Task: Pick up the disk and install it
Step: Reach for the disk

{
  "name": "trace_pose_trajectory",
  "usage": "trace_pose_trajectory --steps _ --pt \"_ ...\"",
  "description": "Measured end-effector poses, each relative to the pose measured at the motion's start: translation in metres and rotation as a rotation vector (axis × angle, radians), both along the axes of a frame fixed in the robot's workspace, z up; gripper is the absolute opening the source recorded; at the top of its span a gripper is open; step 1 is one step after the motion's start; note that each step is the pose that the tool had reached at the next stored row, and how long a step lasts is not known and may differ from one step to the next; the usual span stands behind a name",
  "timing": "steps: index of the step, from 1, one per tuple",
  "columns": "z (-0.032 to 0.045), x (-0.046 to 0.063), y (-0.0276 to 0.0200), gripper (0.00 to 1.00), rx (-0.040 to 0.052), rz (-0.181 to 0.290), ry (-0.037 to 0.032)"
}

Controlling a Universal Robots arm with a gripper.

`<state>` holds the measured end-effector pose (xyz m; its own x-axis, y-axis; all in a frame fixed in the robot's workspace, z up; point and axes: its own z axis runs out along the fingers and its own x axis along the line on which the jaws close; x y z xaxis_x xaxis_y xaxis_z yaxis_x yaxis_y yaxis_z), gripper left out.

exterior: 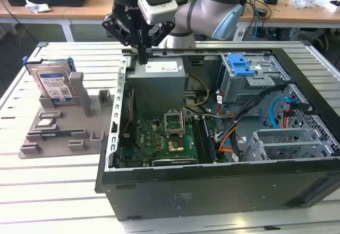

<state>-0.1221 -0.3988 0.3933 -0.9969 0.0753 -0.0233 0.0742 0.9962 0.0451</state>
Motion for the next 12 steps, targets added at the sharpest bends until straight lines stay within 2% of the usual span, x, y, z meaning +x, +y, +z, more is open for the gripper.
trace_pose_trajectory --steps 1,4,12 --pt "0.0000 -0.001 0.0000 0.11 0.0001 0.000 0.0000" --pt "0.0000 -0.013 0.0000 0.11 0.0000 0.000 0.0000" --pt "0.0000 -0.027 0.0000 0.11 0.0000 0.000 0.0000"
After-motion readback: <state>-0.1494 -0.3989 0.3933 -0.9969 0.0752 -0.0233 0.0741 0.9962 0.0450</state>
